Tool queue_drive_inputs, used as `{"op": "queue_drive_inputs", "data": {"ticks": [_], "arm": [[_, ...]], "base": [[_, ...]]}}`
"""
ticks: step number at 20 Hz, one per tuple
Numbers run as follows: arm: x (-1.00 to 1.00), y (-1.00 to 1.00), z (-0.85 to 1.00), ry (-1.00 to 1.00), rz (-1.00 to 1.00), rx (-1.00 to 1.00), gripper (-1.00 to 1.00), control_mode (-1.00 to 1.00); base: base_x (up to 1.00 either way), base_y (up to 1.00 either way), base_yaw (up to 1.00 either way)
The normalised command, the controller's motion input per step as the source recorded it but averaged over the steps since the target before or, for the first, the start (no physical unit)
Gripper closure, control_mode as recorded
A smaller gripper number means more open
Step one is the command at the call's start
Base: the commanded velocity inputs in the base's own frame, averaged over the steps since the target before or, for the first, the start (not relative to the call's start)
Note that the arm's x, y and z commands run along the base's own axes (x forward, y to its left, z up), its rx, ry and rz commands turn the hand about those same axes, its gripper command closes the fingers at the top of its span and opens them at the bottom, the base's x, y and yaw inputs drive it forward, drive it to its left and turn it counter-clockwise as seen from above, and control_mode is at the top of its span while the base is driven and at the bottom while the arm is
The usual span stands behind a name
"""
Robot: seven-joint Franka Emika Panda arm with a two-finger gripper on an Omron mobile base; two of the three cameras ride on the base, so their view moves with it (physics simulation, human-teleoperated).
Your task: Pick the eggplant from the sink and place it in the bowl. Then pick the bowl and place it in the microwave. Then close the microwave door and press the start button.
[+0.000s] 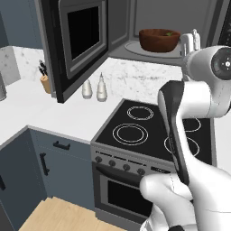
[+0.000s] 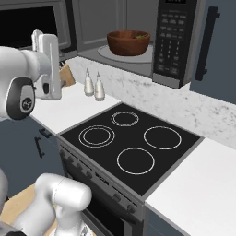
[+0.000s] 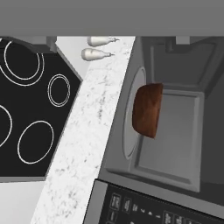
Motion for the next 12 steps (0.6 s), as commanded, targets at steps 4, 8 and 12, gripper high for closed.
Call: {"op": "queue_drive_inputs", "data": {"ticks": [4, 8, 12], "arm": [[-0.71, 0.52, 0.0, 0.0, 0.0, 0.02, -1.0, -1.0], [-0.67, 0.58, 0.0, -0.04, -0.01, 0.06, -1.0, -1.0], [-0.64, 0.59, 0.0, -0.08, -0.03, 0.08, -1.0, -1.0]], "base": [[0.0, 0.0, 0.0], [0.0, 0.0, 0.0], [0.0, 0.0, 0.0]]}}
